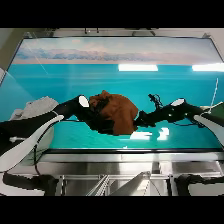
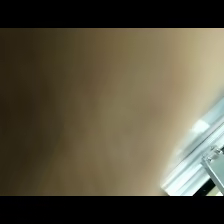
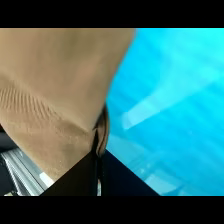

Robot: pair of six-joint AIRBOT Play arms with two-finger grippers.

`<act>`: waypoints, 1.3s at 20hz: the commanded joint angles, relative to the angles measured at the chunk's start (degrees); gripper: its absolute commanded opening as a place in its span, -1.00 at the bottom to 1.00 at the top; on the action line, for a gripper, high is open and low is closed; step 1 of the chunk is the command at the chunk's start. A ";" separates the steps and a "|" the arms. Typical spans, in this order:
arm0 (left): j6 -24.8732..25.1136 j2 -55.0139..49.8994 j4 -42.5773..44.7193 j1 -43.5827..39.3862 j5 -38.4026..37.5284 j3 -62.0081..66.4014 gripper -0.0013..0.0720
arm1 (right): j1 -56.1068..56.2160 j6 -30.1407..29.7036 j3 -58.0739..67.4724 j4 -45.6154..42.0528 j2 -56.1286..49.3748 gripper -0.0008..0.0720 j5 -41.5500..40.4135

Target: Fold the shirts.

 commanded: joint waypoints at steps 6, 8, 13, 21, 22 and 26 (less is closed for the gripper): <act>1.70 9.40 -0.24 9.18 -9.38 7.98 -0.93 | -11.98 4.76 0.98 -10.10 13.07 -0.93 7.82; 1.68 16.22 -0.31 13.68 -11.08 9.25 -0.93 | -18.49 7.87 2.47 -14.45 19.04 -0.93 8.96; 2.08 33.22 -4.00 25.35 -14.47 17.40 -0.92 | -29.83 6.67 10.73 -4.92 35.58 -0.93 12.13; 6.71 51.04 -15.26 53.94 -15.98 42.12 -0.92 | -38.34 6.38 39.36 0.20 59.84 -0.93 -3.69; 6.91 51.63 -15.28 56.28 -16.74 43.78 -0.92 | -38.34 4.87 41.55 0.26 61.20 -0.93 -5.92; 7.87 46.18 -18.56 53.20 -18.36 47.76 -0.92 | -38.29 1.51 44.28 0.39 60.13 -0.93 -10.62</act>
